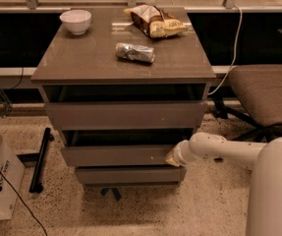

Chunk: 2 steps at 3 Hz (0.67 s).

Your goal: Close middle drawer

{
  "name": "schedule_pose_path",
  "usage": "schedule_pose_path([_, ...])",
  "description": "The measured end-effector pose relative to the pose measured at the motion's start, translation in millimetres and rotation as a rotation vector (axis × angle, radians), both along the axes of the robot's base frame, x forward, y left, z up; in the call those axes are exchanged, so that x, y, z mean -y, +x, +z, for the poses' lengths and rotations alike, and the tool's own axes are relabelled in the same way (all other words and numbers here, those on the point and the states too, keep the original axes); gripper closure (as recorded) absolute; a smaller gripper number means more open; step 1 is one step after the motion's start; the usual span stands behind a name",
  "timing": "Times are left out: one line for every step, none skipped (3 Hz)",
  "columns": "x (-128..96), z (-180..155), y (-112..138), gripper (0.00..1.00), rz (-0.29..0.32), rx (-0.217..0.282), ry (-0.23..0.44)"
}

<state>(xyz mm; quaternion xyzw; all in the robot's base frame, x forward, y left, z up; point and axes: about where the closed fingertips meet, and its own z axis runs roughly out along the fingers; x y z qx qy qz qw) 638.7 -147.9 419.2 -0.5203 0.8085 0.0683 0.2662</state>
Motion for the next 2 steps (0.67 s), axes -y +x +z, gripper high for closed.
schedule_pose_path([-1.3, -1.3, -0.6, 0.29, 0.002, -0.002, 0.001])
schedule_pose_path([-3.6, -3.6, -1.7, 0.0, 0.005, -0.006, 0.002])
